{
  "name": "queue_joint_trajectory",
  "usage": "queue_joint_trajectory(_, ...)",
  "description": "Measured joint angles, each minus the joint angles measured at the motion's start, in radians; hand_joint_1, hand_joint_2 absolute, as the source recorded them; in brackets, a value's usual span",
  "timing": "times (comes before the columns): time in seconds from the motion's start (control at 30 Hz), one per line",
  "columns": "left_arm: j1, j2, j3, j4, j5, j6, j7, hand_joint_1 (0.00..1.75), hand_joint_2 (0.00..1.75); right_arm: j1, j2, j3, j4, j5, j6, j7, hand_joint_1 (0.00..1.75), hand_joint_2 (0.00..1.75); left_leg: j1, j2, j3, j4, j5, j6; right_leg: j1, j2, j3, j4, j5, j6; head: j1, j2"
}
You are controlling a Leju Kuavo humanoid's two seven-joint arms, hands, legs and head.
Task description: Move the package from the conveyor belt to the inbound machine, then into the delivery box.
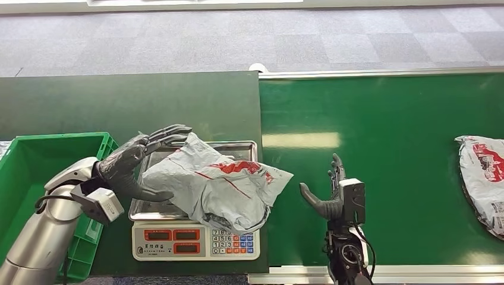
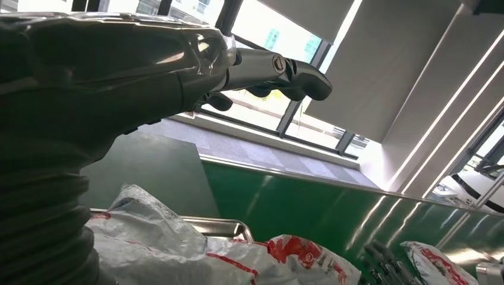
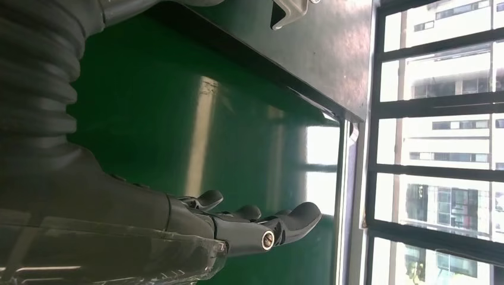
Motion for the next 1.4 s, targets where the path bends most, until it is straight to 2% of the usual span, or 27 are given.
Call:
queue_joint_trajectory(0.07, 0.013, -0.007, -0.025, -0.014, -0.068, 0.047, 0.028, 0.0, 1.75, 0.007, 0.0, -0.004, -0.002, 0.004, -0.001, 0.0, 0.0, 1.75, 0.0, 0.0, 0.0, 0.0, 0.0, 0.0, 0.0, 0.0, 0.0, 0.0, 0.0, 0.0, 0.0, 0.0)
queue_joint_trajectory(0.13, 0.029, -0.017, -0.057, -0.028, -0.176, 0.141, 0.081, 0.0, 1.75, 0.021, 0.0, -0.009, -0.012, 0.011, -0.005, 0.001, 0.0, 1.75, 0.0, 0.0, 0.0, 0.0, 0.0, 0.0, 0.0, 0.0, 0.0, 0.0, 0.0, 0.0, 0.0, 0.0)
queue_joint_trajectory(0.3, 0.046, -0.056, -0.163, -0.049, -0.43, 0.426, 0.301, 0.0, 1.75, 0.055, 0.006, -0.025, -0.056, 0.041, -0.007, 0.01, 0.0, 1.75, 0.0, 0.0, 0.0, 0.0, 0.0, 0.0, 0.0, 0.0, 0.0, 0.0, 0.0, 0.0, 0.0, 0.0)
queue_joint_trajectory(0.4, 0.046, -0.075, -0.226, -0.05, -0.49, 0.503, 0.393, 0.0, 1.75, 0.059, 0.013, -0.028, -0.071, 0.055, 0.0, 0.017, 0.0, 1.75, 0.0, 0.0, 0.0, 0.0, 0.0, 0.0, 0.0, 0.0, 0.0, 0.0, 0.0, 0.0, 0.0, 0.0)
queue_joint_trajectory(0.5, 0.048, -0.09, -0.27, -0.049, -0.501, 0.529, 0.433, 0.0, 1.75, 0.058, 0.019, -0.028, -0.073, 0.064, 0.001, 0.02, 0.0, 1.75, 0.0, 0.0, 0.0, 0.0, 0.0, 0.0, 0.0, 0.0, 0.0, 0.0, 0.0, 0.0, 0.0, 0.0)
queue_joint_trajectory(0.73, 0.037, -0.104, -0.311, -0.024, -0.459, 0.504, 0.471, 0.0, 1.75, 0.05, 0.023, -0.029, -0.073, 0.072, 0.002, 0.02, 0.0, 1.75, 0.0, 0.0, 0.0, 0.0, 0.0, 0.0, 0.0, 0.0, 0.0, 0.0, 0.0, 0.0, 0.0, 0.0)
queue_joint_trajectory(0.87, 0.029, -0.063, -0.323, -0.002, -0.281, 0.304, 0.405, 0.0, 1.75, 0.031, 0.021, -0.03, -0.065, 0.065, 0.01, 0.019, 0.0, 1.75, 0.0, 0.001, 0.0, 0.0, 0.0, 0.0, 0.0, 0.001, 0.0, 0.0, 0.0, 0.0, 0.0, 0.0)
queue_joint_trajectory(0.93, 0.03, -0.034, -0.322, 0.01, -0.219, 0.252, 0.366, 0.0, 1.75, 0.02, 0.018, -0.03, -0.057, 0.058, 0.012, 0.019, 0.0, 1.75, 0.0, 0.002, 0.0, 0.0, 0.0, 0.0, 0.0, 0.002, 0.0, 0.0, 0.0, 0.0, 0.0, 0.0)
queue_joint_trajectory(1.1, 0.029, 0.003, -0.317, 0.033, -0.243, 0.223, 0.36, 0.0, 1.75, 0.016, 0.013, -0.031, -0.051, 0.051, 0.01, 0.019, 0.0, 1.75, 0.0, 0.0, 0.0, 0.0, 0.0, 0.0, 0.0, 0.001, 0.0, 0.0, 0.0, 0.0, 0.0, 0.0)
queue_joint_trajectory(1.4, 0.021, 0.021, -0.332, 0.062, -0.278, 0.181, 0.38, 0.0, 1.75, 0.017, 0.011, -0.03, -0.051, 0.054, 0.006, 0.025, 0.0, 1.75, 0.0, 0.0, 0.0, 0.0, 0.0, 0.0, 0.0, 0.001, 0.0, 0.0, 0.0, 0.0, 0.0, 0.0)
